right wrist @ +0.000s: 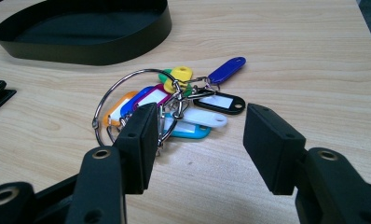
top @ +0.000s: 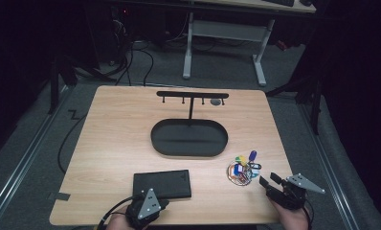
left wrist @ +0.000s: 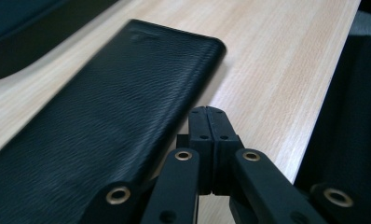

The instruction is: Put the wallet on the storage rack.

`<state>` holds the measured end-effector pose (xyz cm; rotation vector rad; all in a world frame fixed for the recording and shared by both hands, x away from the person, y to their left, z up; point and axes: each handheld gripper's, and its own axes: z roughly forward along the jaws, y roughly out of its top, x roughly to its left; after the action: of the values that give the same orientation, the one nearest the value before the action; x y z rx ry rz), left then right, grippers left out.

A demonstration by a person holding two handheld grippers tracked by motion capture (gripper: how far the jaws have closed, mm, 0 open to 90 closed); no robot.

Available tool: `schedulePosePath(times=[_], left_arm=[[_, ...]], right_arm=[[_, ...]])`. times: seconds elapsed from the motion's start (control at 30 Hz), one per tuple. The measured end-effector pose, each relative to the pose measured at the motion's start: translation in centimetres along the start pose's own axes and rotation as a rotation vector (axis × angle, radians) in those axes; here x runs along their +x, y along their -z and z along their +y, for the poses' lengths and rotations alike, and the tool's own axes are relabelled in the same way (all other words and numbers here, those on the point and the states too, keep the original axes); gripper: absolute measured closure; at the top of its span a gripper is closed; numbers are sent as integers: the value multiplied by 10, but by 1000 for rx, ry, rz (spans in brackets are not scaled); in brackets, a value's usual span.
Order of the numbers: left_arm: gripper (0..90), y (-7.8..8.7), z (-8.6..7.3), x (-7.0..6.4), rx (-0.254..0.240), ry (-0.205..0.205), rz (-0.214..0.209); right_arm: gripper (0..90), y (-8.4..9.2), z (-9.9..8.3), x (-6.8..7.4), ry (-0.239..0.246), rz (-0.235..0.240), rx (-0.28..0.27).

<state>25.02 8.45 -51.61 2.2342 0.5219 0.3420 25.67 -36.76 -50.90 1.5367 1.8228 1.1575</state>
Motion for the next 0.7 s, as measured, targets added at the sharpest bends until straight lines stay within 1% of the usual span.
schedulePosePath(times=[0.07, 0.1, 0.13, 0.17, 0.2, 0.23, 0.27, 0.37, 0.43, 0.5, 0.53, 0.57, 0.63, 0.67, 0.7], left_arm=[[900, -9, 6, -2, 12, -10, -1], [900, -9, 6, -2, 12, -10, -1], [900, -16, 10, -3, 26, -12, -1], [900, -16, 10, -3, 26, -12, -1], [900, -23, 13, -3, 44, -18, 2], [900, -23, 13, -3, 44, -18, 2], [900, -26, 14, -2, 53, -20, 0], [900, -32, 18, 0, 68, -31, 17], [900, -32, 19, 2, 67, -41, 52], [900, -31, 21, 7, 66, -31, 66], [900, -32, 22, 12, 62, -14, 79], [900, -32, 22, 12, 62, -14, 79], [900, -31, 22, 17, 62, 11, 112], [900, -31, 22, 17, 62, 11, 112], [900, -29, 22, 19, 58, 17, 128]], right_arm=[[457, 2, -3, -1, 9, -2, 4], [457, 3, -4, -1, 3, -4, 9], [457, 5, -5, -2, 2, -6, 11], [457, 5, -5, -2, 2, -6, 11], [458, 8, -8, -3, 0, -13, 12], [458, 8, -8, -3, 0, -13, 12], [458, 10, -9, -3, -4, -15, 13], [458, 15, -12, -5, -12, -21, 17], [458, 17, -15, -5, -12, -21, 25], [457, 18, -16, -5, -9, -21, 30], [457, 18, -17, -4, -13, -22, 31], [457, 18, -17, -4, -13, -22, 31], [459, 18, -17, -3, -7, -19, 31], [459, 18, -17, -3, -7, -19, 31], [460, 18, -17, -2, -4, -18, 29]])
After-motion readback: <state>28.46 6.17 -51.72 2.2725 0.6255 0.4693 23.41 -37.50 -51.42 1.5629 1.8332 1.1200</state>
